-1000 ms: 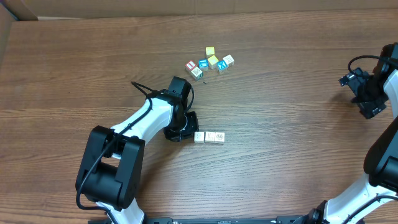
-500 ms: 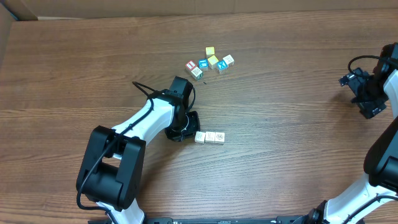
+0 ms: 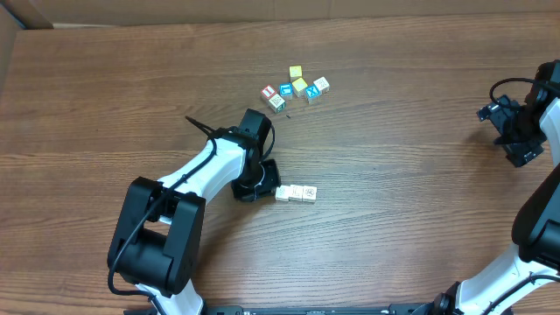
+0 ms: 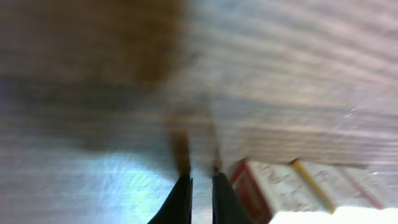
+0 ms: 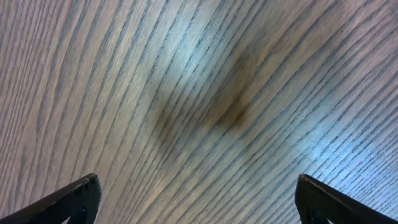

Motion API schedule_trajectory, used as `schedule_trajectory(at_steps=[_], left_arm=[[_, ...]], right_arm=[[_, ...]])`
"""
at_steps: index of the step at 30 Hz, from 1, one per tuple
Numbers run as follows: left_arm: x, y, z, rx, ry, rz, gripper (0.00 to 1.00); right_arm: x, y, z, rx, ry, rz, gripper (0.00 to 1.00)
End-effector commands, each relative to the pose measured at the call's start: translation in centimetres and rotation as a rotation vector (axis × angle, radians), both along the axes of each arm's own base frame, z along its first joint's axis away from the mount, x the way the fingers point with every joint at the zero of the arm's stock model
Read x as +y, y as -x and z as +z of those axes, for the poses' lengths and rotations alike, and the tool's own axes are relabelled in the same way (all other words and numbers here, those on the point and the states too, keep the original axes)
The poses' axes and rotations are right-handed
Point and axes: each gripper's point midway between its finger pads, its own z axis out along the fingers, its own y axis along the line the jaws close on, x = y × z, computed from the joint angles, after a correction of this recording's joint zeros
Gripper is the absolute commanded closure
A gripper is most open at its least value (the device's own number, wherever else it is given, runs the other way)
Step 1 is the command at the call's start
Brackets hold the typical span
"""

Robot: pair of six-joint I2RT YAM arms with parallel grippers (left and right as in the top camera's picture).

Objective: Flip 3 blocks
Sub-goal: 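Push the block against the block pair with the left gripper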

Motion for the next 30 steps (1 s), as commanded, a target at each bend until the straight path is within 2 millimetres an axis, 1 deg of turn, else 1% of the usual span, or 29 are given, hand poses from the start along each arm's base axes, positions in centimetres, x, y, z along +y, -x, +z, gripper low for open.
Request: schedule_trajectory(at_steps=[1, 5, 10, 15, 21, 26, 30], left_arm=[[0.7, 1.3, 0.0, 0.038, -0.035, -0.007, 0.95], [0.1, 2.8, 0.2, 0.084, -0.019, -0.058, 0.96], [-1.0, 3.4, 0.3, 0.092, -0.006, -0.082, 0.96], [-1.4, 3.4, 0.2, 0.086, -0.013, -0.075, 0.94], [-1.8, 2.5, 0.2, 0.054, 0.001, -0.043, 0.94], [-1.7, 2.6, 0.2, 0.06, -0.003, -0.04, 0.96], [-1.5, 2.8, 0.3, 0.066, -0.008, -0.057, 0.96]], right_arm=[[-0.4, -0.4, 0.4, -0.01, 0.015, 0.001, 0.0], [-0.4, -0.4, 0.4, -0.01, 0.015, 0.001, 0.0], [-0.4, -0.4, 0.4, -0.01, 0.015, 0.001, 0.0], [-0.4, -0.4, 0.4, -0.01, 0.015, 0.0, 0.0], [-0.4, -0.4, 0.4, -0.01, 0.015, 0.001, 0.0], [-0.4, -0.4, 0.4, -0.01, 0.015, 0.001, 0.0], [-0.4, -0.4, 0.4, -0.01, 0.015, 0.001, 0.0]])
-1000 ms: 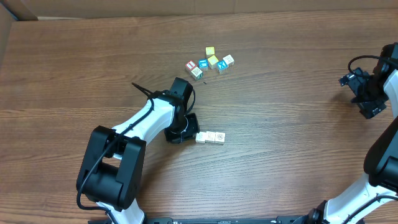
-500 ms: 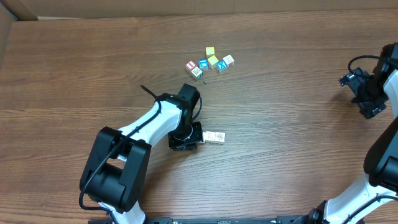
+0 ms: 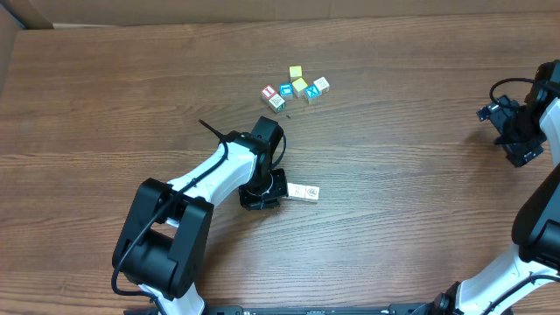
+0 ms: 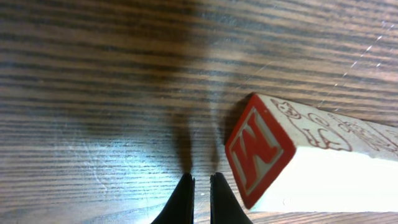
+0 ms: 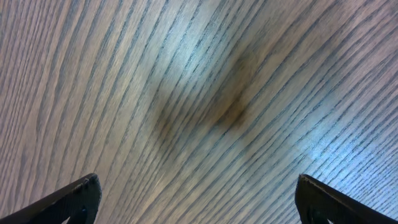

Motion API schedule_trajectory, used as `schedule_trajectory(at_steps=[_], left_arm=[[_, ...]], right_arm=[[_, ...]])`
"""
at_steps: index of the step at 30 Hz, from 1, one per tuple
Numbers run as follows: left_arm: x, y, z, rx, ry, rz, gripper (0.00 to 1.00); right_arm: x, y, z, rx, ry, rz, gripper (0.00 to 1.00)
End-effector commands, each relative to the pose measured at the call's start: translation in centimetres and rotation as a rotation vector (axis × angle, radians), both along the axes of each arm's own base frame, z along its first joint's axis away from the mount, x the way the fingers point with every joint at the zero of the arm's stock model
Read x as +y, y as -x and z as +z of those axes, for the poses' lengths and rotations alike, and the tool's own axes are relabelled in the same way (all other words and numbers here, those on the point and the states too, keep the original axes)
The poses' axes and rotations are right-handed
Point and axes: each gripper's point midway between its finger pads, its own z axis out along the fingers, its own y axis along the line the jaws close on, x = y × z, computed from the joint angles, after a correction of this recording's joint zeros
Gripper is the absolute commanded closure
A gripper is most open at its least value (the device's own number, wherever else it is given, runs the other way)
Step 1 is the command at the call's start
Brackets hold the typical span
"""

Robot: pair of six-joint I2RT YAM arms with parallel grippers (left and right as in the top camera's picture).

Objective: Flip 3 blocks
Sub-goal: 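Push the block against the block pair with the left gripper, then lift the left gripper and move it back toward the cluster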

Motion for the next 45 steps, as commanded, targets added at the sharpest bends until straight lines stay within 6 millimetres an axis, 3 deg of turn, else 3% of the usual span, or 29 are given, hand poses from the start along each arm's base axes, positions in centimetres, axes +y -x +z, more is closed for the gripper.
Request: schedule_trajectory(at_steps=[1, 6, 13, 15, 22, 28, 45], left_arm=[[0.2, 0.4, 0.3, 0.008, -0.003, -0.005, 0.96], [1.1, -0.8, 2.3, -0.05, -0.052, -0.031, 0.96], [2.0, -5.0, 7.4, -0.263, -0.118, -0.041, 0.96], [2.3, -5.9, 8.1, -0.309, -0.146, -0.035, 0.96], [3.3, -7.8, 8.2, -0.392, -0.216, -0.018, 0.96], [2.9, -8.8, 8.5, -0.435, -0.199, -0.01, 0.96], [2.8, -9.7, 8.8, -0.479, -0.203, -0.038, 0.96]], right_arm=[[-0.4, -0.4, 0.4, -0.01, 0.016, 0.001, 0.0], [-0.4, -0.4, 0.4, -0.01, 0.016, 0.001, 0.0], [-0.4, -0.4, 0.4, -0.01, 0.015, 0.001, 0.0], [-0.4, -0.4, 0.4, -0.01, 0.016, 0.001, 0.0], [-0.4, -0.4, 0.4, -0.01, 0.016, 0.001, 0.0], [-0.4, -0.4, 0.4, -0.01, 0.016, 0.001, 0.0], [-0.4, -0.4, 0.4, -0.01, 0.016, 0.001, 0.0]])
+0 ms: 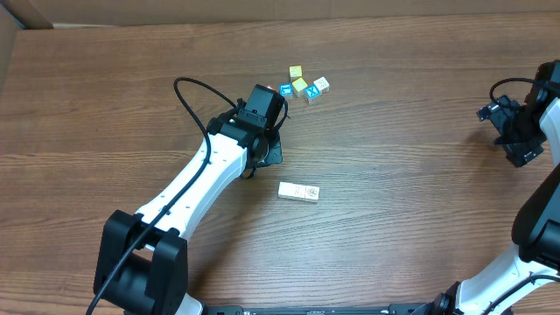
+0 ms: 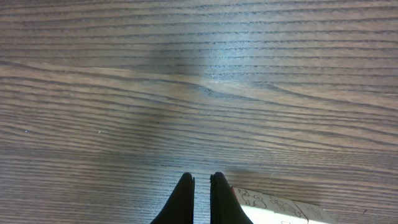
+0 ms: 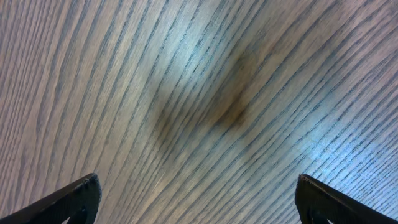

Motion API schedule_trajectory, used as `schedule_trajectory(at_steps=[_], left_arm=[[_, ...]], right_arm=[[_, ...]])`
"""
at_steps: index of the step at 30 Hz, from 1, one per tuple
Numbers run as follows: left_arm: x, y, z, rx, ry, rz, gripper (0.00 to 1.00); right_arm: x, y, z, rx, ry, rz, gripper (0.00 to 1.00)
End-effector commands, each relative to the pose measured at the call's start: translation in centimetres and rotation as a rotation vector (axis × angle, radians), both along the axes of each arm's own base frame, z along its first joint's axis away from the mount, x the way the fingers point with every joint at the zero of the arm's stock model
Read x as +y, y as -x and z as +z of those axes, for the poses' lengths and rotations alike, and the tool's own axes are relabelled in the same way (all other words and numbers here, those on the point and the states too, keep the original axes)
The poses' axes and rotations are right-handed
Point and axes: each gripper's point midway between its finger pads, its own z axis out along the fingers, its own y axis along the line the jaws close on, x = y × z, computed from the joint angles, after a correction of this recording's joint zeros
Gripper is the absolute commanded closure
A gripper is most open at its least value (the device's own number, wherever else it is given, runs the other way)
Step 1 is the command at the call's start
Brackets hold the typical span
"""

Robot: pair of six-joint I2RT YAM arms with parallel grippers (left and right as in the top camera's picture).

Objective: Flip 3 blocks
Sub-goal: 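Lift the left gripper and move it back toward the cluster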

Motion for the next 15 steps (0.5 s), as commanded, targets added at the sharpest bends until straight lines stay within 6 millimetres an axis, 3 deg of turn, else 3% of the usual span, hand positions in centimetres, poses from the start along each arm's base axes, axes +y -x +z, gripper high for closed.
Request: schedule_trajectory(at_steps=[1, 6, 15], left_arm=[[0.3, -0.6, 0.3, -0.022, -0.021, -0.016, 0.96], [0.3, -0.2, 0.1, -0.008, -0.022, -0.02, 0.96], [1.0, 3.0, -2.6, 0.111, -0.04, -0.062, 0.96]], right_arm=[[-0.4, -0.4, 0.4, -0.01, 0.016, 0.001, 0.0], [-0.4, -0.4, 0.4, -0.01, 0.016, 0.001, 0.0], [-0.4, -0.4, 0.4, -0.01, 0.016, 0.001, 0.0]])
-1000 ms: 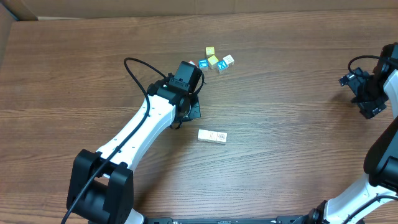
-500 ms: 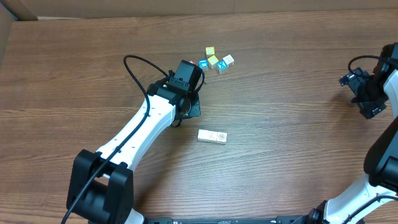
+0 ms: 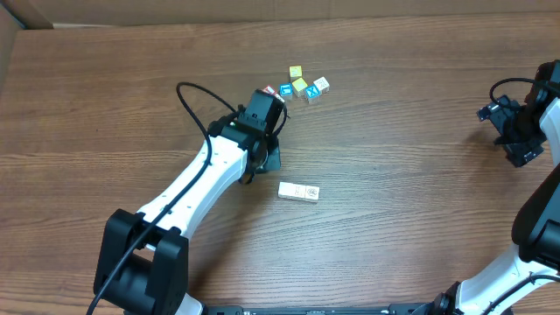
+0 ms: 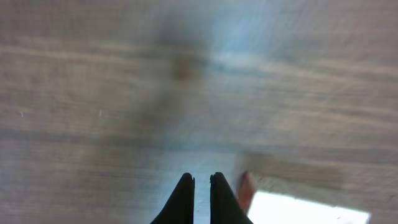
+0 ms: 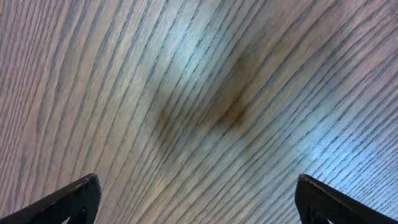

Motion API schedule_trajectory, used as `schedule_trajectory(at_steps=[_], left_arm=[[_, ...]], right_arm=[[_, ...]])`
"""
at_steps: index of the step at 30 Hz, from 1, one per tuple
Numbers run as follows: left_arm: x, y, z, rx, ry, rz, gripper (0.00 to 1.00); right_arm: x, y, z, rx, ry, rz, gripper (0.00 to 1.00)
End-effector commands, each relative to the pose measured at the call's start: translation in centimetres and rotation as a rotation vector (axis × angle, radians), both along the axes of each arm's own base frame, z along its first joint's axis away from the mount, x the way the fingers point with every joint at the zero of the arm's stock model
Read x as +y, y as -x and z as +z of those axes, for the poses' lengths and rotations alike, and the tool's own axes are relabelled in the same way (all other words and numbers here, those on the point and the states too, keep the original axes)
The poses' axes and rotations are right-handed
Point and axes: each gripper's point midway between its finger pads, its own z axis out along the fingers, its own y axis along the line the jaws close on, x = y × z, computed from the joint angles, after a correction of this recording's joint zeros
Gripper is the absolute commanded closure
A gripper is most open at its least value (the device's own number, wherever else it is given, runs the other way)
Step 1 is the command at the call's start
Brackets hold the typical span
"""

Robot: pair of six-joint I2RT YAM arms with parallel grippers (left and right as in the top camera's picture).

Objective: Flip 3 blocks
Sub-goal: 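Lift the left gripper and move it back toward the cluster, then swing the right arm in to the right end of the block row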

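Observation:
Three cream blocks lie end to end in a row (image 3: 298,192) at mid-table. The blurred left wrist view shows the row's red-faced end (image 4: 246,186) just right of the fingertips. My left gripper (image 3: 269,159) (image 4: 201,179) is shut and holds nothing; it hangs left of and behind the row. Behind it lies a loose cluster of small blocks (image 3: 302,86) in yellow, blue and white, with a red one (image 3: 268,90) peeking out beside the wrist. My right gripper (image 5: 196,186) (image 3: 518,147) stands open over bare wood at the far right.
The brown wooden table (image 3: 394,219) runs across the whole view. A cardboard edge (image 3: 9,35) shows at the back left corner. The left arm's black cable (image 3: 188,96) loops above the table to the left of the cluster.
My left gripper has shifted slightly toward the front, and its view is now blurred, with more of the row's red end showing. The red cluster block now peeks out. The right arm has not moved.
My shut left gripper was low beside the left end of the cream row. Then it was tight against that end, its red M face close in view. Later it was away toward the cluster, the row lying slightly further right. The right gripper stayed open and still.

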Motion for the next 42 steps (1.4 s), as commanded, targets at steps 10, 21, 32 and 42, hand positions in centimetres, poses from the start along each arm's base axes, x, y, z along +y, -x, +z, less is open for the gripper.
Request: schedule_trajectory(at_steps=[10, 21, 32, 42], left_arm=[[-0.4, 1.6, -3.3, 0.034, 0.043, -0.056, 0.96], [-0.8, 1.3, -3.2, 0.023, 0.067, -0.06, 0.96], [-1.3, 2.0, -3.1, 0.067, 0.122, -0.063, 0.96], [1.0, 1.3, -0.7, 0.161, 0.312, 0.008, 0.96]], right_arm=[[-0.8, -1.3, 0.6, -0.049, 0.033, 0.001, 0.0], [6.1, -4.8, 2.9, -0.254, -0.402, 0.009, 0.0], [15.4, -0.1, 2.5, -0.062, -0.516, 0.4, 0.96], [25.8, 2.2, 6.4, -0.032, -0.289, 0.737, 0.96]])
